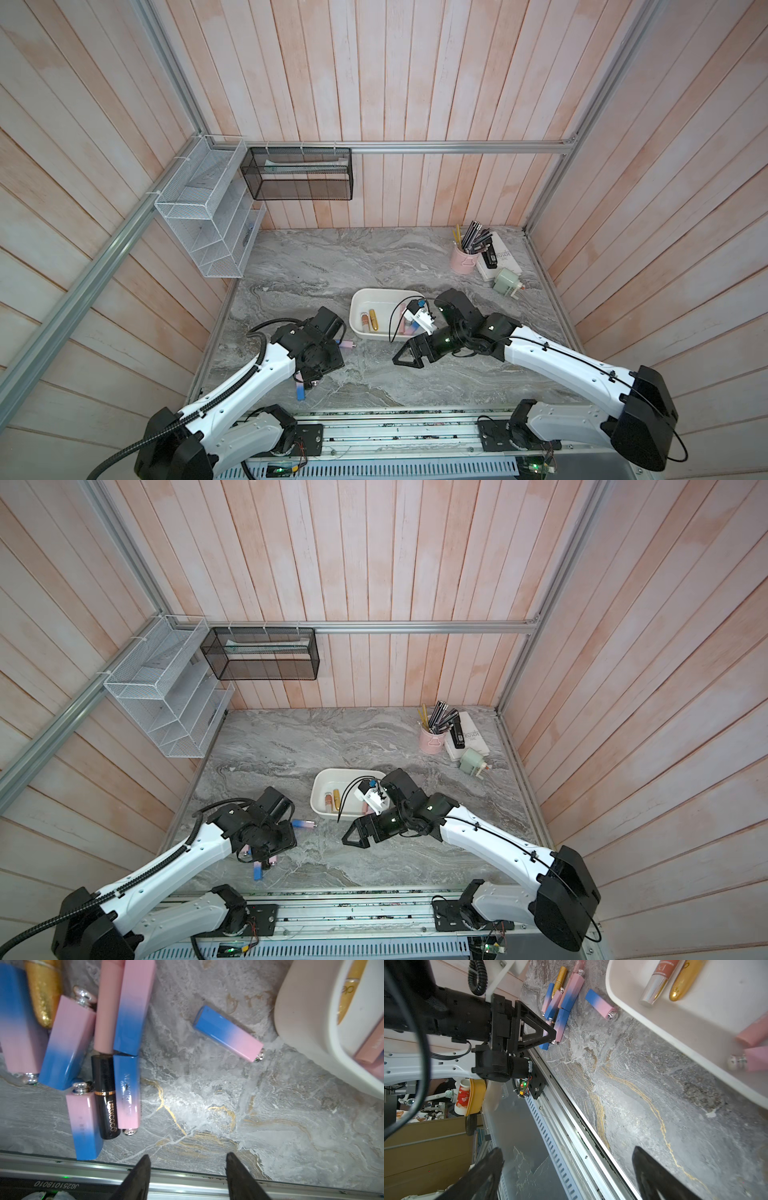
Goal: Put the lipstick into the storage box
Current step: Pick up the lipstick at the center of the board.
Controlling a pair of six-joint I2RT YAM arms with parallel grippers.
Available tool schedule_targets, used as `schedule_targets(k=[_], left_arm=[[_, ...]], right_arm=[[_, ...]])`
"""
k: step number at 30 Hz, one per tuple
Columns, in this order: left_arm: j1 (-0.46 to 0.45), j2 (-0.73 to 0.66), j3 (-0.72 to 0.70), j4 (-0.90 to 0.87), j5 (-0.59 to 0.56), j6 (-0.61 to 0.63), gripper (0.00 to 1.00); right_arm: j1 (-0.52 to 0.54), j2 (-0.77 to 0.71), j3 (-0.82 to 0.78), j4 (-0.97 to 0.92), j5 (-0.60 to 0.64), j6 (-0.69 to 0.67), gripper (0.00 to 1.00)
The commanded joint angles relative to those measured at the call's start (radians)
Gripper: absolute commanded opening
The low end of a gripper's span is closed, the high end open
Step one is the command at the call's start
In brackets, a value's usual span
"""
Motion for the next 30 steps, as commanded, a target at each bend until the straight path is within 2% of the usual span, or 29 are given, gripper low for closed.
schedule_targets(k=[1,13,20,30], left_arm=[[-0.001,-0.026,-0.045,-0.001,-0.029,-0.066,0.6],[0.002,0.017,-0.118,0.065,-0.097,-0.093,0.6],[0.017,0.055,-0.099,0.057,-0.152,-0.088,0.64],[0.054,0.132,-0.082,0.111,-0.149,-0.045,0.64]], right_arm=[[0.028,0.005,0.006,0.032,0.017,0.021,0.98],[0.057,-0.036,-0.016,0.03,0.041,0.044,0.98],[0.057,-0.045,-0.022,0.024,0.047,0.034,0.98],[0.011,-0.05,-0.032,0.008,0.016,-0.007,0.98]])
